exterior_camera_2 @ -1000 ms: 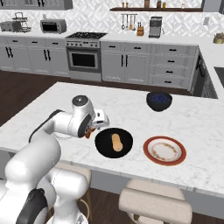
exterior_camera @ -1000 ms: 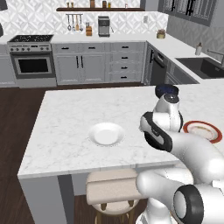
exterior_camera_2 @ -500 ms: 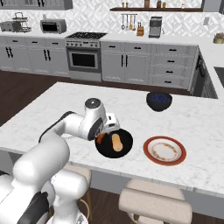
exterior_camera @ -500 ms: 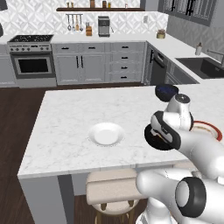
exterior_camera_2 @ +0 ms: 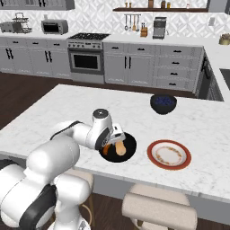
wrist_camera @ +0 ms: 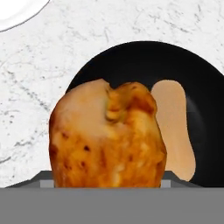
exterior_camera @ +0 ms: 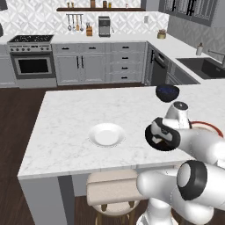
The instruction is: Pick the chicken drumstick and squash from their plates and place them in the bowl. Then put the bowl in the fridge.
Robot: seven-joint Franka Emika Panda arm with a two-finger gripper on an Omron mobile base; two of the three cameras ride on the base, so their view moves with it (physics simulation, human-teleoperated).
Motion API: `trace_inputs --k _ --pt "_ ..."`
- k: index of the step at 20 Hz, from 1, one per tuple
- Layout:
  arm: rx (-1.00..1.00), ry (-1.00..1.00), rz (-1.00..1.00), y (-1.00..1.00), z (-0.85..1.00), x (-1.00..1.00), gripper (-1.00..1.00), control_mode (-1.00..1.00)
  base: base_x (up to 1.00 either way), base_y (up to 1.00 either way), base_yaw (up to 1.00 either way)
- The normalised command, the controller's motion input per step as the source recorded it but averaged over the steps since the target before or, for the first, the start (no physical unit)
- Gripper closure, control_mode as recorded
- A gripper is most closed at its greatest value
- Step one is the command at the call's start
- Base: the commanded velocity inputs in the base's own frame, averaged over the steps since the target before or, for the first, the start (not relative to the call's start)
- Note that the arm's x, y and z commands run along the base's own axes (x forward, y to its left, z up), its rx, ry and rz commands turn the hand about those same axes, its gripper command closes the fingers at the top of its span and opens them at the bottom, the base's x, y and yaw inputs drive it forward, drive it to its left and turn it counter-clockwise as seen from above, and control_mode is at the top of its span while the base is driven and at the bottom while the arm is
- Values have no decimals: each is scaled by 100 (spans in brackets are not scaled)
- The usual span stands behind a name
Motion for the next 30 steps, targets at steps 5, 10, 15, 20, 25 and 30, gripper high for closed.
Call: trace_inputs --k 5,10,15,20,25,30 --pt "0 4 2 -7 -25 12 100 -100 0 0 0" --pt "0 2 3 -13 -30 26 100 -100 0 0 0" --pt "0 4 2 -18 -14 25 -100 -100 0 0 0" --pt "0 -1 0 -3 0 -8 -100 -100 0 0 0" --pt "0 -17 -1 1 14 -60 -100 -100 0 0 0" --pt "0 -14 -13 16 85 -41 -100 -100 0 0 0"
